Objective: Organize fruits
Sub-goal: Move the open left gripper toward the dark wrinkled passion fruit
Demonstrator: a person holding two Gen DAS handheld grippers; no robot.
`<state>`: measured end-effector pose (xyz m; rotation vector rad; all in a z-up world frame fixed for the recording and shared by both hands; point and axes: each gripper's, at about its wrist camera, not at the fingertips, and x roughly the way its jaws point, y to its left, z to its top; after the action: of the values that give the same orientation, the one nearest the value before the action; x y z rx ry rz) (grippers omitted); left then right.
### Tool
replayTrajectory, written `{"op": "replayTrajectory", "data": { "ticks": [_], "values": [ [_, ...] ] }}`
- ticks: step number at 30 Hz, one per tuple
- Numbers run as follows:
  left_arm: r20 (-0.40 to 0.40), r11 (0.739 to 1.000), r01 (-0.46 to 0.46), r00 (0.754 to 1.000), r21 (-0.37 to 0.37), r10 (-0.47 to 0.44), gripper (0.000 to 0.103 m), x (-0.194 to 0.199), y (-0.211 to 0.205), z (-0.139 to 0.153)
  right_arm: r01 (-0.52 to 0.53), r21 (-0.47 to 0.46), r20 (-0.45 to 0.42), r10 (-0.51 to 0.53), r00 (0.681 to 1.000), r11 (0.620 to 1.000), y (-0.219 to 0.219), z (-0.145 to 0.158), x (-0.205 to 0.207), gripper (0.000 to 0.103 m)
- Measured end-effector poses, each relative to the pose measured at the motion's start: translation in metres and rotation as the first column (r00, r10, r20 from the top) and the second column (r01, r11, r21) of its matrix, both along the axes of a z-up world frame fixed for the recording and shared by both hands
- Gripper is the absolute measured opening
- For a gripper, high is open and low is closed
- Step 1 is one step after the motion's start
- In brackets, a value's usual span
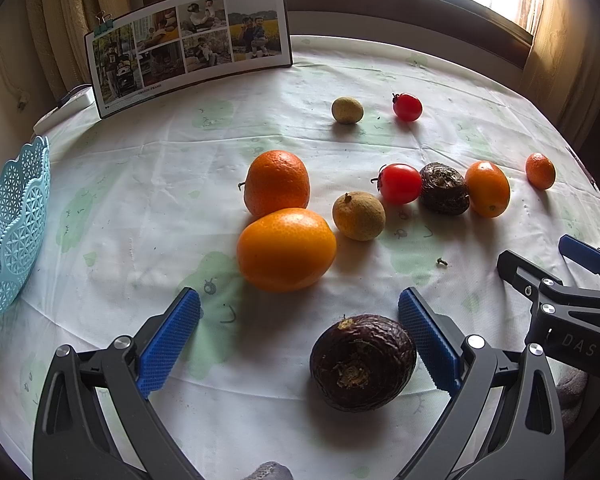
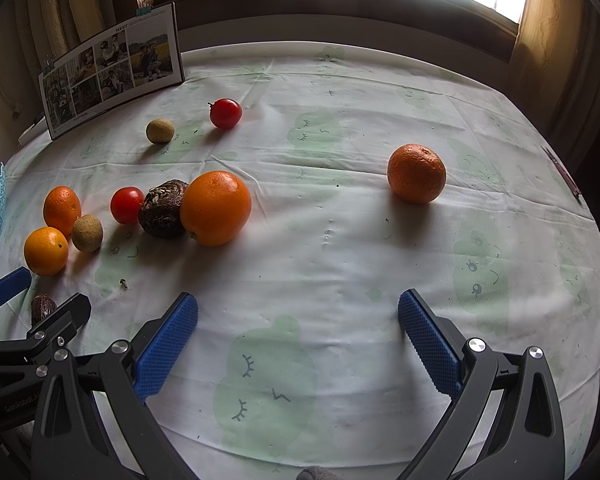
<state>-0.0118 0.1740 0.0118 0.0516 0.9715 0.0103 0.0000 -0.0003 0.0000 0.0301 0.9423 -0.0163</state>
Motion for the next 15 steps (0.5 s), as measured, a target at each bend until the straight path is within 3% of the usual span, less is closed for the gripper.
{"op": "replayTrajectory", "data": {
  "ticks": [15],
  "values": [
    [-0.034,0.998,0.057,0.998,-0.001,-0.057,0.101,0.0013,0.0005,0.0002,-0.004,-0.002,-0.006,0.004,1.000,1.000,-0.0004,-0.0001,0.0003,0.098]
  ]
}}
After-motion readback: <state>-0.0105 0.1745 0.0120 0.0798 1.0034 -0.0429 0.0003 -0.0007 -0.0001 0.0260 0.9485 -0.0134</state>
